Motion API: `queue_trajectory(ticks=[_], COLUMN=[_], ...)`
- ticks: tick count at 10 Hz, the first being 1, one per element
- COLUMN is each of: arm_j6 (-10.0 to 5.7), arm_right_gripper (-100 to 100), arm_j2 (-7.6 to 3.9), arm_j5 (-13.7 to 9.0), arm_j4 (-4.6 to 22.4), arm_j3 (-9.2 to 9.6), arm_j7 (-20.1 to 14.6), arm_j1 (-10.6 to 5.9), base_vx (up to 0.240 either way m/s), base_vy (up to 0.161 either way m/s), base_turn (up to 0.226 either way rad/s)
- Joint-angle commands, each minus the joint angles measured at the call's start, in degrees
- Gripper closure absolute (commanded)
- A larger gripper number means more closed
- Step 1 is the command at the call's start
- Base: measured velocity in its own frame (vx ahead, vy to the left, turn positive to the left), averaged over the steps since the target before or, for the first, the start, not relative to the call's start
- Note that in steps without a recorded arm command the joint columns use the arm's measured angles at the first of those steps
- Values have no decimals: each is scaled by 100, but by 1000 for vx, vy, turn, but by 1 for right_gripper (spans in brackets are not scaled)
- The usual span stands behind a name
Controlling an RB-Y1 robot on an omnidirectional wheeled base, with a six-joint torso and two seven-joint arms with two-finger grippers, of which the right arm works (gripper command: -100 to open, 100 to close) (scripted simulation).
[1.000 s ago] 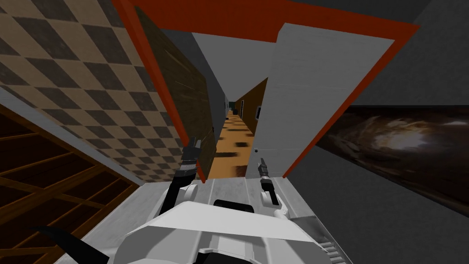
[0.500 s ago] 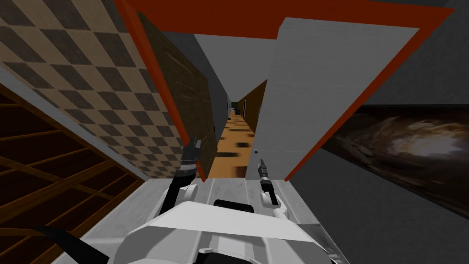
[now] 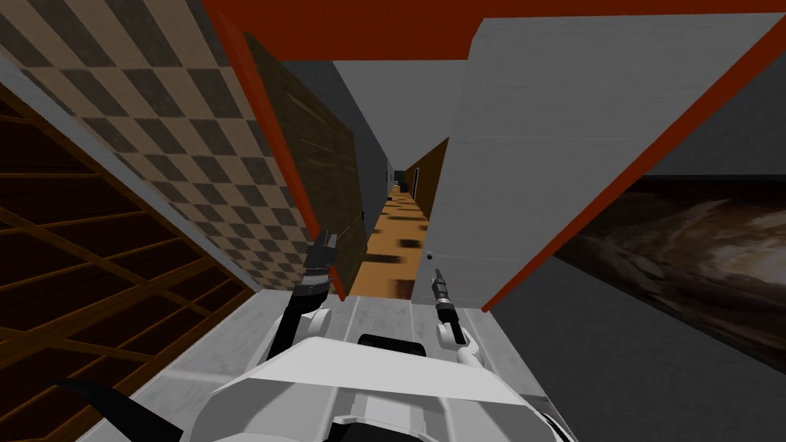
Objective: Push the door open
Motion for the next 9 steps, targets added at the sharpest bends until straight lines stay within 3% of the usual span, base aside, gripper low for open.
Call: queue_trajectory(ticks=[1,6,9], arm_j6=[-38,-144,-153], arm_right_gripper=[-100,-100,-100], arm_j2=[1,-8,-7], arm_j5=[-7,-23,-34], arm_j4=[217,745,715], arm_j3=[-8,-25,-45], arm_j7=[5,3,11], arm_j1=[-88,-302,-283], base_vx=[20,8,99], base_vy=[-99,-66,-25], base_turn=[109,85,21])
